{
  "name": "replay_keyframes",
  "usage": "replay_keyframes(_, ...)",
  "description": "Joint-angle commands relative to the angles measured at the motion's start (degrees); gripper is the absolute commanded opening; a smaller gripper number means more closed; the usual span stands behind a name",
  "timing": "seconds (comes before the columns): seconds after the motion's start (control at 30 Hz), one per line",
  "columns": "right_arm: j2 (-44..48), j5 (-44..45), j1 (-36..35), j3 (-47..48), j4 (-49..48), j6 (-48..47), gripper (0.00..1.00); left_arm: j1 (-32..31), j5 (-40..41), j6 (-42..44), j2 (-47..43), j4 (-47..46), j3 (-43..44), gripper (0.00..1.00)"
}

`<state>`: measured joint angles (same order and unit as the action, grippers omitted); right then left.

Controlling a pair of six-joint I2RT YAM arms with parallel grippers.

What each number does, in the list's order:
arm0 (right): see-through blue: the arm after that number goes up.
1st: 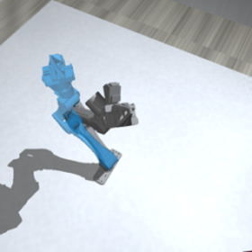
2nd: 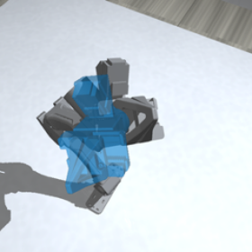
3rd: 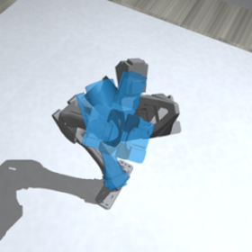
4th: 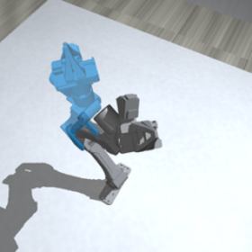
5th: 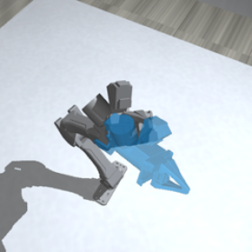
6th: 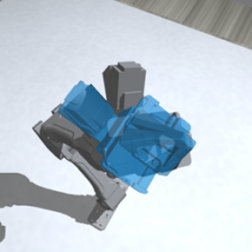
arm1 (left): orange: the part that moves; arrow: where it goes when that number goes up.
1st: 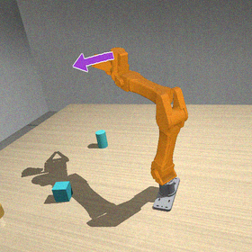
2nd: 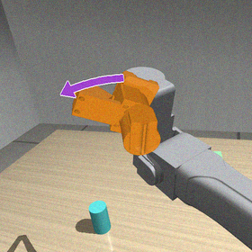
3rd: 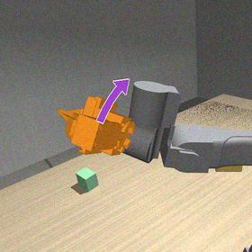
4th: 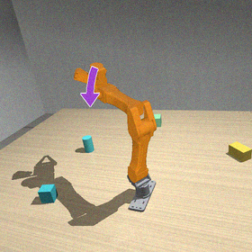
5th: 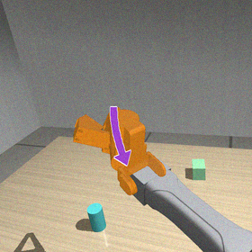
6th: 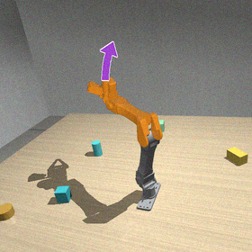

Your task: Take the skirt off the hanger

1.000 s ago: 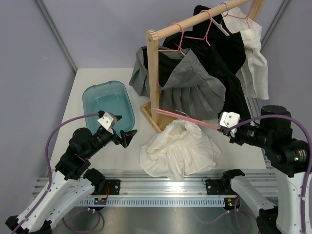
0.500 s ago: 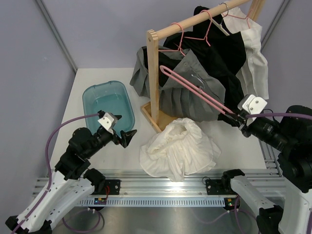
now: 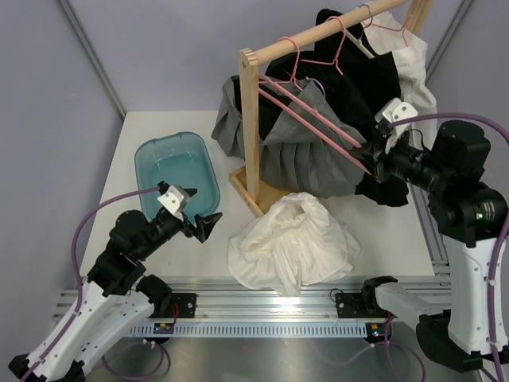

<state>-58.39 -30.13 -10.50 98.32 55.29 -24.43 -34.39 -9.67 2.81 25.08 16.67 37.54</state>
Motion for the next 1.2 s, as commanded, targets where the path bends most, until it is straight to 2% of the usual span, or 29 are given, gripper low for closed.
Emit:
replay_keyframes(0.0, -3.56, -2.74, -0.92, 4.06, -7.99, 5.61, 0.00, 0.11, -0.70, -1.14, -0.82, -2.60, 0.87, 0.99)
replay_keyframes(0.37, -13.85, 2.88, -10.58, 8.63, -15.38, 11.50, 0.00, 0.11, 0.00, -4.92, -2.67, -3.04, -0.45, 0.99)
replay_keyframes(0.73, -22.73, 4.82, -14.19, 15.67, -15.56, 14.05, 0.00, 0.11, 0.27, -9.65, -1.09, -3.48, -1.24, 0.99)
replay_keyframes(1.1, -16.94, 3.33, -16.83, 6.36, -14.16, 9.22, 0.01, 0.11, 1.76, -15.64, 0.41, -5.85, -3.79, 0.99)
replay_keyframes(1.17, -15.97, 2.80, -16.83, 5.39, -13.98, 8.69, 0.08, 0.11, 2.29, -17.65, 1.37, -7.43, -4.49, 0.99)
